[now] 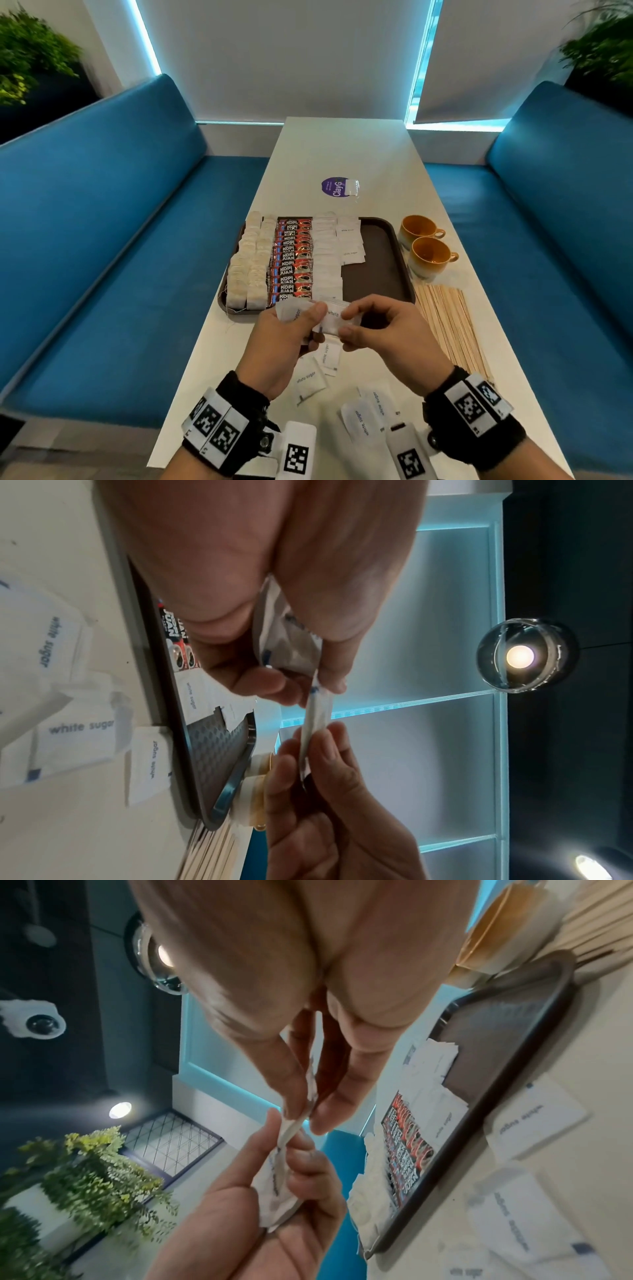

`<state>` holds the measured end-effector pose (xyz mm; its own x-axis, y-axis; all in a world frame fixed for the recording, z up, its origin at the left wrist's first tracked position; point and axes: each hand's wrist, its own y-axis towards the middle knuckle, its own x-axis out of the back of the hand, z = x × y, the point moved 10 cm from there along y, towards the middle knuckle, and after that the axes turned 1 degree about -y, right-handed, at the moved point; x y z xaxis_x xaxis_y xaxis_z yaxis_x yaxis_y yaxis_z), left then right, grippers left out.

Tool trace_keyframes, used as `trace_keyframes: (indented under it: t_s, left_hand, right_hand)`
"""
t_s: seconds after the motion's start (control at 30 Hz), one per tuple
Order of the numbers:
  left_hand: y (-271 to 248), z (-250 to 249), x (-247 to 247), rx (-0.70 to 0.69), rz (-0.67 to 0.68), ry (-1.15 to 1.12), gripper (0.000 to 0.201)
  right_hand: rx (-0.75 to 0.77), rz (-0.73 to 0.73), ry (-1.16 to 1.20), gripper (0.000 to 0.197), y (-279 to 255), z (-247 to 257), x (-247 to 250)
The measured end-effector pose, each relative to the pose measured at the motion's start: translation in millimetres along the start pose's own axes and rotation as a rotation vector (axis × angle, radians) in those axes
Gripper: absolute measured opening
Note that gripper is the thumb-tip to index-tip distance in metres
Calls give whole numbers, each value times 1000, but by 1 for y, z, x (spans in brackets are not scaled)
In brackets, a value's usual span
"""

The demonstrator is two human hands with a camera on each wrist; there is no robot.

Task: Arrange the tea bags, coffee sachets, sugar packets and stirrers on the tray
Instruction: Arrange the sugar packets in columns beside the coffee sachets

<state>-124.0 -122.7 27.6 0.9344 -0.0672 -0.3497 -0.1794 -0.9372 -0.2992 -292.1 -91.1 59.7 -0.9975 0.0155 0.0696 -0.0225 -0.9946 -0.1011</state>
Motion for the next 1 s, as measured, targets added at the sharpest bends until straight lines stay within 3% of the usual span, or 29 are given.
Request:
trace_keyframes:
  t_s: [0.07, 0.2, 0.43, 0.53, 0.73, 0.87, 1.0]
  left_hand:
    - [-3, 2, -4, 8, 30, -9, 36]
    - [-8, 3, -8, -17, 80, 48, 38]
    - [-5, 10, -4, 45, 43, -23, 18]
    - [0, 16, 3, 89, 2, -94, 23]
    - [10, 21, 13, 160, 7, -225, 44]
    - [16, 18, 12, 167, 20, -321, 46]
    - [25, 12, 13, 130, 26, -280, 46]
  right_hand:
    - [-11, -40, 23, 20, -2, -3, 5]
    - [-28, -96, 52, 31, -3, -11, 17]
    - [-53, -122, 105, 35, -1, -18, 27]
    - [-67, -148, 133, 31, 10, -18, 37]
    - [-104, -245, 100, 31, 56, -22, 68]
    - [-138, -298, -8, 26, 101, -34, 85]
    - [-202, -304, -173, 23, 145, -52, 95]
